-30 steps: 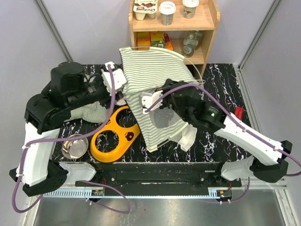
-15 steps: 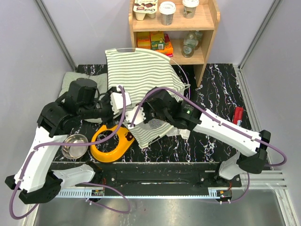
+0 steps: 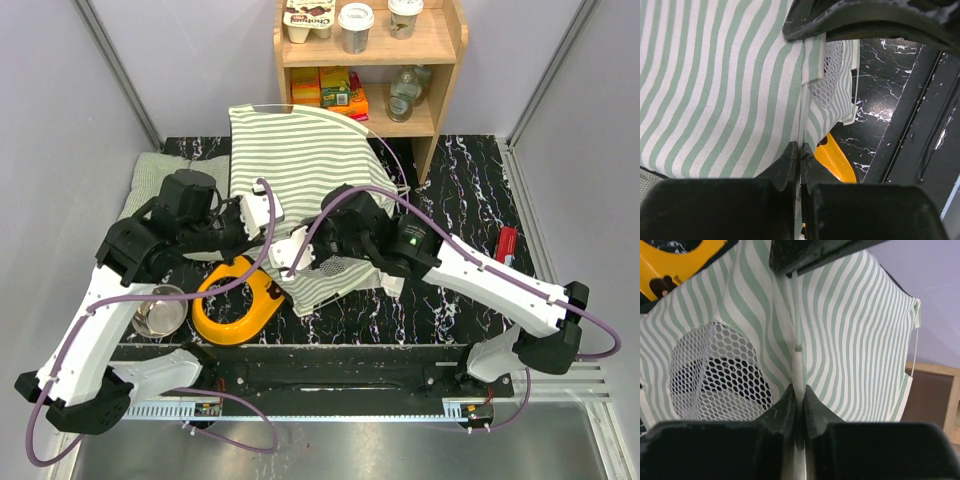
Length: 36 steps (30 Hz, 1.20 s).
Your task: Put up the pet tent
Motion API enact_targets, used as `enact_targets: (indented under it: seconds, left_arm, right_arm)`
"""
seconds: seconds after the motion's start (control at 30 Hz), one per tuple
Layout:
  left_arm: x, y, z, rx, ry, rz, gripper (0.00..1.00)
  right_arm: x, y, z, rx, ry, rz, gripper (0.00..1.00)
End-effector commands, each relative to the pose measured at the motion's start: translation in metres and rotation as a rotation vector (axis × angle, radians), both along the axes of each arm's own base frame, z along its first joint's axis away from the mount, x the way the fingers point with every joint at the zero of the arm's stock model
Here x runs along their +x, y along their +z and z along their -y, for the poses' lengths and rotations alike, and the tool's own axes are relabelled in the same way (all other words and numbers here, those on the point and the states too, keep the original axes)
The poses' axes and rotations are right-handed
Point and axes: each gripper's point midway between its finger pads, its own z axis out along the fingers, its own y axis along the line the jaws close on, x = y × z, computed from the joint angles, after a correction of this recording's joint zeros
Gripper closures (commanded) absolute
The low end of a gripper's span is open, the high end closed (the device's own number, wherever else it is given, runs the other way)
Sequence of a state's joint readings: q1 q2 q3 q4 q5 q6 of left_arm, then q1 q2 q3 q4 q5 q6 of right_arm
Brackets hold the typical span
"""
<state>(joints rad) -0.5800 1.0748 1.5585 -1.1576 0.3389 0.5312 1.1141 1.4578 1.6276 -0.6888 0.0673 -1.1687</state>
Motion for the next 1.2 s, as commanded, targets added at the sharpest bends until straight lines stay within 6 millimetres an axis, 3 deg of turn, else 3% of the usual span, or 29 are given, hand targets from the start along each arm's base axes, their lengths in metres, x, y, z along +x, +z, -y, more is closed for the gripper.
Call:
enact_targets:
  seconds: [0.0, 0.13, 0.23, 0.37, 0.47, 0.53, 0.63, 0.73, 0.8, 0.83, 1.0, 1.17]
  left_arm:
    - [0.024, 0.008, -0.006, -0.012, 0.072, 0.089, 1.00]
    - [0.025, 0.001, -0.014, -0.015, 0.102, 0.081, 1.00]
    - [0.026, -0.004, -0.017, -0.029, 0.120, 0.070, 1.00]
    - [0.022, -0.010, -0.017, -0.037, 0.118, 0.048, 1.00]
    - [0.021, -0.010, -0.019, -0.041, 0.116, 0.050, 1.00]
    - [0.019, -0.011, -0.018, -0.038, 0.106, 0.046, 1.00]
    - [0.017, -0.012, -0.019, -0.038, 0.101, 0.044, 1.00]
    - [0.015, -0.013, -0.019, -0.039, 0.096, 0.042, 1.00]
    - [0.015, -0.013, -0.019, -0.042, 0.095, 0.042, 1.00]
    - [0.013, -0.013, -0.019, -0.042, 0.094, 0.041, 1.00]
    - [0.011, -0.016, -0.021, -0.036, 0.091, 0.038, 1.00]
    - [0.012, -0.018, -0.021, -0.032, 0.089, 0.032, 1.00]
  right_arm:
    - [-0.032, 0.036, -0.022, 0.173, 0.147, -0.018, 0.83]
    - [-0.038, 0.057, -0.021, 0.282, 0.136, -0.052, 0.51]
    - [-0.048, 0.081, -0.018, 0.399, 0.142, -0.114, 0.37]
    - [-0.060, 0.138, 0.003, 0.642, 0.159, -0.275, 0.24]
    - [-0.038, 0.176, 0.032, 0.842, 0.092, -0.436, 0.20]
    - [0.002, 0.185, 0.053, 0.954, -0.072, -0.464, 0.18]
    - [0.075, 0.173, 0.088, 1.083, -0.384, -0.557, 0.15]
    - [0.140, 0.134, 0.126, 1.137, -0.669, -0.702, 0.11]
    - [0.173, 0.101, 0.150, 1.142, -0.830, -0.744, 0.01]
    - [0.185, 0.085, 0.160, 1.137, -0.896, -0.763, 0.01]
    - [0.216, 0.035, 0.183, 1.120, -0.999, -0.862, 0.11]
    - [0.219, 0.013, 0.168, 1.068, -0.920, -0.966, 0.35]
